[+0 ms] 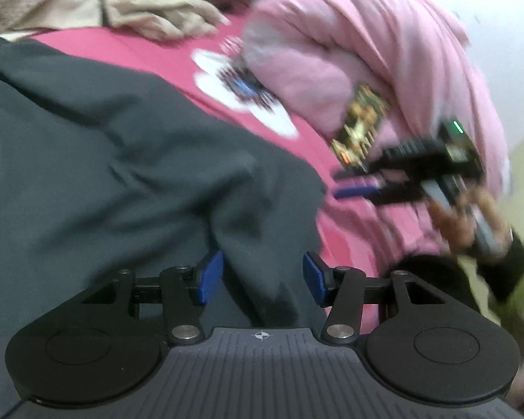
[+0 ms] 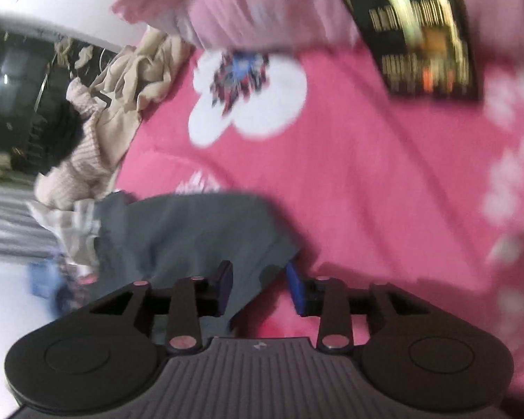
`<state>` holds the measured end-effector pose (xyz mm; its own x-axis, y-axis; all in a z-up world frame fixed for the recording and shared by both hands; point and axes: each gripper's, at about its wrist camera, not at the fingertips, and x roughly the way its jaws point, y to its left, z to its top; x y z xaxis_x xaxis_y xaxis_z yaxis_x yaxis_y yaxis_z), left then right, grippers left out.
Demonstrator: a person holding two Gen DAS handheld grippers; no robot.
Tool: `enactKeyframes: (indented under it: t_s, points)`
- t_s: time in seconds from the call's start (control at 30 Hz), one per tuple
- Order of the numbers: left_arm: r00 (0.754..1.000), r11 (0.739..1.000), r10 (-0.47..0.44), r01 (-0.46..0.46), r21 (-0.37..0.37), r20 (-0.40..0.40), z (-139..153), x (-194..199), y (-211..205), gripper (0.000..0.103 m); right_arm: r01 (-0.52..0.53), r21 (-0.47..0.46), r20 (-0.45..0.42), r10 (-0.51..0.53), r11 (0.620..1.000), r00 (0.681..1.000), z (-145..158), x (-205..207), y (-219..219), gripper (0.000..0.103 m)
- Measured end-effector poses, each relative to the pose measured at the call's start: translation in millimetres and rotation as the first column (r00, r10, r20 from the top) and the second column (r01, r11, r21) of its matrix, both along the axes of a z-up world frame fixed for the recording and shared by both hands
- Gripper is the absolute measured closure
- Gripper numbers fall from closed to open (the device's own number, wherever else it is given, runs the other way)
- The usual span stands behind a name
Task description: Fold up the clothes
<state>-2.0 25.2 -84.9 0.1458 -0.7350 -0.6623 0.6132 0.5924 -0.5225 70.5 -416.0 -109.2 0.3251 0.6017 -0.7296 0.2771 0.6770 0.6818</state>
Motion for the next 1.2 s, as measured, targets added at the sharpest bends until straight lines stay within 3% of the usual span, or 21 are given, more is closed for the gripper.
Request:
enactKeyframes:
  t_s: [0.13, 0.23, 0.27, 0.3, 0.37, 0.43, 0.5, 0.57, 0.63, 0.67, 0.8, 0.97, 1.07, 1.13, 1.2]
  points:
    - [0.997, 0.994, -0.068, 0.065, 0.083, 0.033, -8.5, -27.8, -23.2, 0.052, 0.059, 0.058, -0.066, -0.055, 0.997, 0.996, -19.2, 4.9, 3.8, 0.063]
    - [0.992, 0.989, -0.073, 0.058, 0.138, 0.101, -13.5, -39.7, -39.1, 0.055, 0.054, 0.016, -0.005, -0.054, 0.998, 0.999, -10.9, 10.4, 11.7, 0.069]
    - [0.990, 0.987, -0.072, 0.054, 0.153, 0.118, -14.9, -42.8, -43.6, 0.066, 0.049, -0.006, 0.024, -0.049, 0.999, 0.998, -6.4, 12.1, 14.8, 0.074]
    - [0.991, 0.987, -0.064, 0.047, 0.152, 0.114, -15.0, -42.3, -45.1, 0.080, 0.045, -0.028, 0.053, -0.043, 0.999, 0.998, -1.9, 13.8, 18.0, 0.088]
    - [0.991, 0.991, -0.064, 0.050, 0.122, 0.116, -9.1, -42.3, -43.0, 0.092, 0.032, -0.079, 0.119, -0.023, 0.996, 0.993, 9.9, 16.5, 25.3, 0.094]
    - [0.988, 0.993, -0.089, 0.079, 0.082, 0.128, 0.7, -43.1, -42.0, 0.094, -0.004, -0.167, 0.201, 0.038, 0.986, 0.979, 30.8, 17.1, 34.4, 0.099]
    - [0.986, 0.990, -0.133, 0.128, 0.056, 0.097, 2.0, -43.3, -43.5, 0.094, -0.047, -0.274, 0.257, 0.120, 0.961, 0.959, 47.4, 20.1, 43.9, 0.099]
    - [0.983, 0.984, -0.176, 0.174, 0.038, 0.055, -1.3, -43.6, -45.4, 0.094, -0.070, -0.419, 0.272, 0.199, 0.905, 0.941, 53.9, 25.0, 53.5, 0.099]
    - [0.976, 0.976, -0.219, 0.218, 0.018, 0.014, -4.6, -43.9, -47.3, 0.087, -0.076, -0.534, 0.250, 0.243, 0.842, 0.937, 50.5, 32.6, 58.3, 0.099]
    - [0.971, 0.971, -0.240, 0.240, 0.008, -0.007, -6.2, -44.1, -48.3, 0.082, -0.076, -0.550, 0.228, 0.236, 0.832, 0.945, 44.0, 37.2, 56.0, 0.099]
    - [0.944, 0.948, -0.319, 0.317, -0.033, -0.083, -12.8, -44.7, -50.6, 0.070, -0.039, -0.517, 0.147, 0.134, 0.855, 0.980, 10.6, 49.7, 35.3, 0.100]
    - [0.958, 0.964, -0.255, 0.261, 0.039, -0.131, -20.7, -44.8, -20.9, 0.064, 0.061, -0.355, 0.162, -0.003, 0.933, 0.987, 5.6, 40.5, 5.6, 0.097]
    - [0.965, 0.971, -0.212, 0.227, 0.082, -0.153, -25.3, -44.8, -3.7, 0.064, 0.133, -0.228, 0.156, -0.098, 0.965, 0.983, 4.5, 31.8, -12.5, 0.086]
    - [0.975, 0.976, -0.177, 0.192, 0.102, -0.136, -27.7, -43.9, -1.5, 0.064, 0.184, -0.149, 0.129, -0.165, 0.972, 0.978, 2.5, 24.2, -25.6, 0.067]
    - [0.979, 0.987, -0.121, 0.137, 0.088, -0.162, -32.9, -39.8, -0.7, 0.061, 0.229, -0.079, 0.095, -0.221, 0.970, 0.971, 0.2, 16.6, -36.9, 0.066]
